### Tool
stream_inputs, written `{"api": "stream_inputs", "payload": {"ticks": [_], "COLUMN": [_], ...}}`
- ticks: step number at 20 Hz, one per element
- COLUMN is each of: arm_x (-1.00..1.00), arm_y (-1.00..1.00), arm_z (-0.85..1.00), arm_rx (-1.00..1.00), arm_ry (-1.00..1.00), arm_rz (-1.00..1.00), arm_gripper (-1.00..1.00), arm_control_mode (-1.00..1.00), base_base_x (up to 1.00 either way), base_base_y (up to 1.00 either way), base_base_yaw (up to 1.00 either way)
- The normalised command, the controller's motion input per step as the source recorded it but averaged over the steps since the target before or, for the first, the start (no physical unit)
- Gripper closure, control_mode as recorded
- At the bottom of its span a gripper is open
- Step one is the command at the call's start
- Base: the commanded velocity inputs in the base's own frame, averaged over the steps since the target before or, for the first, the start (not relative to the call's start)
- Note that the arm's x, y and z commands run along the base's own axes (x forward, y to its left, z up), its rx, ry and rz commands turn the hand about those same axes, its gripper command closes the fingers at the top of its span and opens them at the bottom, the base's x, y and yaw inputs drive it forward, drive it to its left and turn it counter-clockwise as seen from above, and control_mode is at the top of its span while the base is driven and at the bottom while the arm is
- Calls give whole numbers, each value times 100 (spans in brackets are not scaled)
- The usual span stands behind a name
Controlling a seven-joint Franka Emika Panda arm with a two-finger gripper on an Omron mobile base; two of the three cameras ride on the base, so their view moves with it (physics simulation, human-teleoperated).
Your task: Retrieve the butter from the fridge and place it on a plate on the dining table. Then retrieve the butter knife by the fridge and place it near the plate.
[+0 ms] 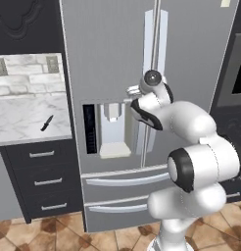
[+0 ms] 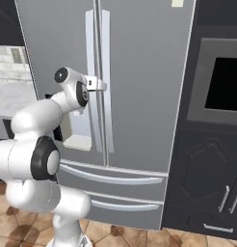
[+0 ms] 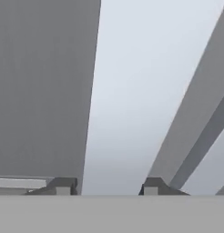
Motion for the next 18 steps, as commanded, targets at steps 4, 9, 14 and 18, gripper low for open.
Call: {"api": "stream_inputs", "payload": {"ticks": [4,9,14,18], "arm_x": [-73,-86,-73,-69], "arm_y": [35,44,62,68], "arm_z": [3,20,25,17], "arm_rx": [-4,-7,-10,-11], "arm_ry": [0,12,25,30], "arm_rz": [-11,-15,-22,-21], "arm_gripper": [100,100,100,100], "arm_control_mode": [-100,-100,-100,-100], "base_base_x": [0,0,0,0], "base_base_y": [0,0,0,0], "base_base_yaw": [0,0,0,0]}}
